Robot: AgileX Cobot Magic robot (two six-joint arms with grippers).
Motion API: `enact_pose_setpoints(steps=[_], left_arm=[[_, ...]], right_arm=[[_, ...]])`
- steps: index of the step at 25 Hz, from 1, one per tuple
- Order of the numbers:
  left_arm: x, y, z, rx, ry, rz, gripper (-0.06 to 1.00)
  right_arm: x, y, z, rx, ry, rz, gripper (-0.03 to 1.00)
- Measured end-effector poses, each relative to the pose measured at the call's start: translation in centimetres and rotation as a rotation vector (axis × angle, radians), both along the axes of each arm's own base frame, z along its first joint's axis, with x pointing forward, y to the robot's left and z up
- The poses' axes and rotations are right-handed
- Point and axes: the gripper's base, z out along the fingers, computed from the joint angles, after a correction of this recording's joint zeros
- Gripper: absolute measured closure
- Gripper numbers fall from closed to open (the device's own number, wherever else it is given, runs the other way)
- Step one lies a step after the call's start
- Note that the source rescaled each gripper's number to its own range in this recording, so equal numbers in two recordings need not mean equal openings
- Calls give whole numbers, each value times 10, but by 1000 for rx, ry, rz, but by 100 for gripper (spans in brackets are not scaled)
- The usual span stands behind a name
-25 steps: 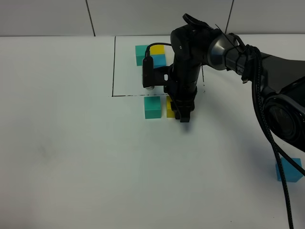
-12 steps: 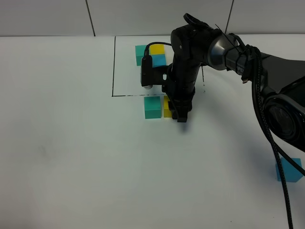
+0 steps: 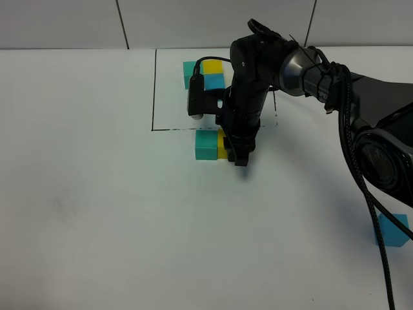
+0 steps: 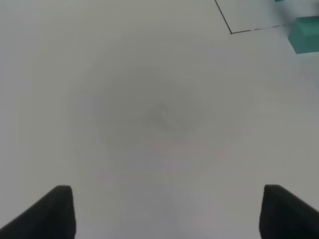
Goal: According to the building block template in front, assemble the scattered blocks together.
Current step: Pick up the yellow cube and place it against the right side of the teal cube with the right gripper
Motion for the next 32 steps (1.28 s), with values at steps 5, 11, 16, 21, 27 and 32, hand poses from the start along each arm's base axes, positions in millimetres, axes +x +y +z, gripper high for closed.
enact_pose_setpoints(steps=[5, 11, 16, 21, 27, 32], left_arm=[[0, 0, 0, 0, 0, 0, 19], [0, 0, 0, 0, 0, 0, 19], [0, 0, 0, 0, 0, 0, 19], [0, 0, 0, 0, 0, 0, 19], [0, 0, 0, 0, 0, 0, 19], [0, 0, 0, 0, 0, 0, 19]], right_arm=[[0, 0, 0, 3, 3, -20, 96], [0, 0, 0, 3, 2, -21, 96], [-1, 1, 0, -11, -2, -1, 96], [-1, 1, 0, -16, -4, 5, 96], [-1, 1, 0, -19, -6, 24, 96], [-1, 2, 0, -19, -6, 32, 96]])
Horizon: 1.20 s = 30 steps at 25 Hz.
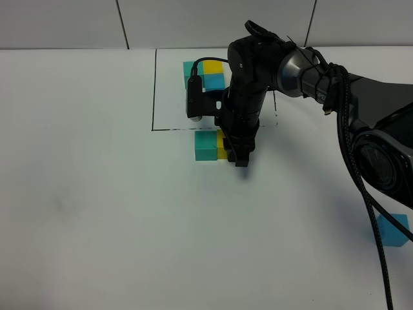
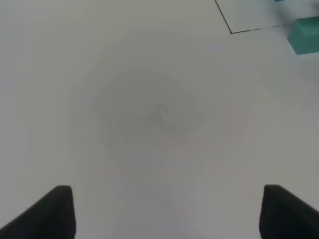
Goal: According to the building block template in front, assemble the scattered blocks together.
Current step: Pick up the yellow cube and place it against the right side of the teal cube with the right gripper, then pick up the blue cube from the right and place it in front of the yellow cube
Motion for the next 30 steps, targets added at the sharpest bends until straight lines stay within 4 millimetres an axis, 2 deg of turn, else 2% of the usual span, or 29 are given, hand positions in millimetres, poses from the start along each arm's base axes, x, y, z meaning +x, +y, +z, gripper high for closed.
enact_pose_setpoints(steps=[14, 16, 19, 23, 26, 30], left_arm=[[0, 0, 0, 0, 0, 0, 19], [0, 0, 0, 0, 0, 0, 19], [0, 0, 0, 0, 0, 0, 19], [0, 0, 0, 0, 0, 0, 19], [0, 0, 0, 0, 0, 0, 19], [0, 0, 0, 0, 0, 0, 19]], right_arm=[[1, -1, 0, -14, -9, 5, 94], [1, -1, 0, -16, -14, 6, 84], [2, -3, 2, -29, -24, 0, 62], [2, -9, 7, -44, -9, -69, 42], [4, -25, 19, -34, 30, -206, 35], [14, -61, 35, -9, 85, -484, 34]])
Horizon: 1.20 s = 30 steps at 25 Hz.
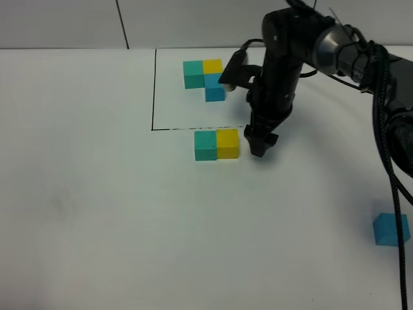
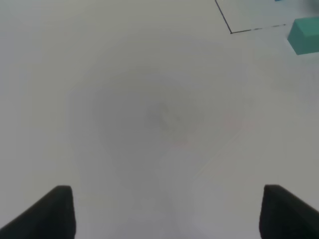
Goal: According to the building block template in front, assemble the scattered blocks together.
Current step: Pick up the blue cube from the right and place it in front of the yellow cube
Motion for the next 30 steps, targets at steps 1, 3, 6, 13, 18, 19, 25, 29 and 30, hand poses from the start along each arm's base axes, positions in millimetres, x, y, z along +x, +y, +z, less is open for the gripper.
enact_pose_setpoints(steps=[1, 3, 6, 13, 18, 19, 25, 29, 30], left_arm=[[0, 0, 0, 0, 0, 0, 19], [0, 0, 0, 0, 0, 0, 19], [0, 0, 0, 0, 0, 0, 19], [0, 0, 0, 0, 0, 0, 19], [0, 0, 0, 0, 0, 0, 19], [0, 0, 0, 0, 0, 0, 19], [0, 0, 0, 0, 0, 0, 19], [0, 0, 0, 0, 0, 0, 19], [0, 0, 0, 0, 0, 0, 19]], right_arm=[[2, -10, 3, 0, 6, -64, 34], [1, -26, 9, -1, 14, -181, 34], [-12, -50, 22, -3, 31, -320, 34], [-75, -108, 33, 36, -33, -683, 34], [-141, -135, 35, 98, -105, -895, 34], [-153, -138, 34, 107, -116, -918, 34], [-194, -159, 27, 121, -121, -1064, 33], [-198, -168, 24, 107, -106, -1105, 33], [-199, -169, 23, 105, -102, -1109, 33]])
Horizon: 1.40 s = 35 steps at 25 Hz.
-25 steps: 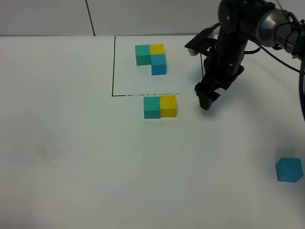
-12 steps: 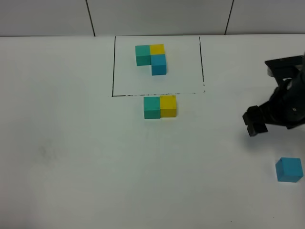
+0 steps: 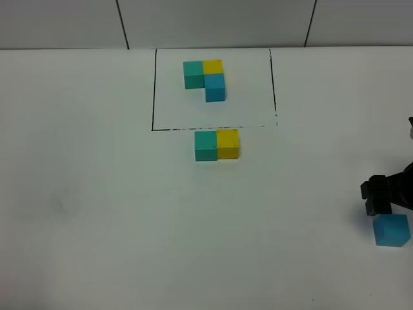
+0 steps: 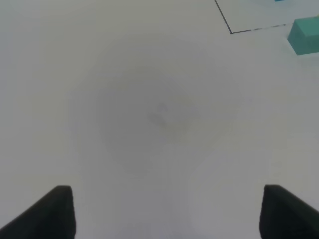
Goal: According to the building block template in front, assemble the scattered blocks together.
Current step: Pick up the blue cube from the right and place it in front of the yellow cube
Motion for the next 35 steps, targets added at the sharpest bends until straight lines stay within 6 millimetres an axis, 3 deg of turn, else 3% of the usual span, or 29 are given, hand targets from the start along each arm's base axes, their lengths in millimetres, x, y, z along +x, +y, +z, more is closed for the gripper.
enact_pose_setpoints(steps=[8, 18, 28, 32, 35], left_arm=[[0, 0, 0, 0, 0, 0, 19], [0, 0, 0, 0, 0, 0, 19], [0, 0, 0, 0, 0, 0, 19], [0, 0, 0, 0, 0, 0, 19], [0, 0, 0, 0, 0, 0, 19]], right_arm=[[-16, -3, -18, -1, 4, -16, 33], [-15, -7, -23, -1, -31, -28, 33], [-10, -9, -50, -2, 42, -25, 35], [-9, -8, -52, 2, 43, -33, 53], [-9, -8, -52, 8, 48, -36, 81]])
